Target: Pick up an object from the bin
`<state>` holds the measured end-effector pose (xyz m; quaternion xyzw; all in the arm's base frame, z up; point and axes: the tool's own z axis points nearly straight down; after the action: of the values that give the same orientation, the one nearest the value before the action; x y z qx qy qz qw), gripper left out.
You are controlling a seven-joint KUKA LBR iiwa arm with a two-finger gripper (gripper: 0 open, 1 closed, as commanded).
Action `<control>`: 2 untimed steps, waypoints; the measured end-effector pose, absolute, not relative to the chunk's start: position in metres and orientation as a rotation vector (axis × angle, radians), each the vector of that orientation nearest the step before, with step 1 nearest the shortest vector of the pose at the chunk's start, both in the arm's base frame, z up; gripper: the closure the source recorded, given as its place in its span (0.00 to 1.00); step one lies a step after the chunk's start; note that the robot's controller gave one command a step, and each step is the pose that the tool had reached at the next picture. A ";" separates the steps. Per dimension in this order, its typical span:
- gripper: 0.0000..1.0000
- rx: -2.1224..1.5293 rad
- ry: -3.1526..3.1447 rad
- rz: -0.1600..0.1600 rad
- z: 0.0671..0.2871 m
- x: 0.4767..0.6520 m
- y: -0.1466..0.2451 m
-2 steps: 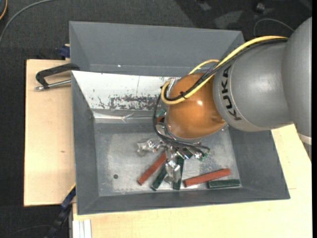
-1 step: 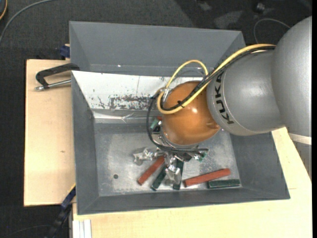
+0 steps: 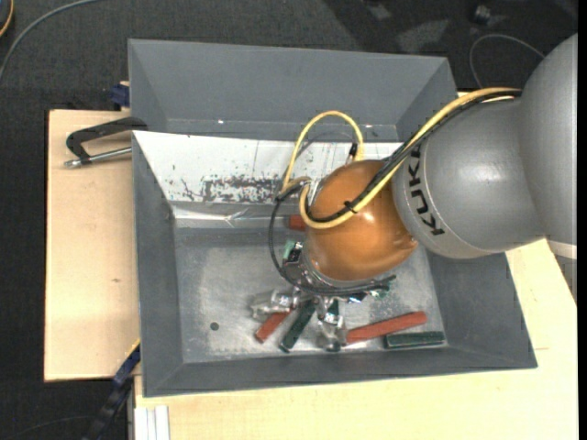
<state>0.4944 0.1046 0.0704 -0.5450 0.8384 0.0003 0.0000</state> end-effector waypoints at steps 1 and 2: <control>1.00 -1.711 2.633 0.000 0.071 0.495 0.105; 1.00 -1.708 2.633 0.001 0.071 0.495 0.106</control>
Offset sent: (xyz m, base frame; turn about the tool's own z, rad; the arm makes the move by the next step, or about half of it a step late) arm 0.0000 0.0000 0.0000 0.0000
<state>0.4954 0.1055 0.0714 -0.5441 0.8390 0.0003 0.0014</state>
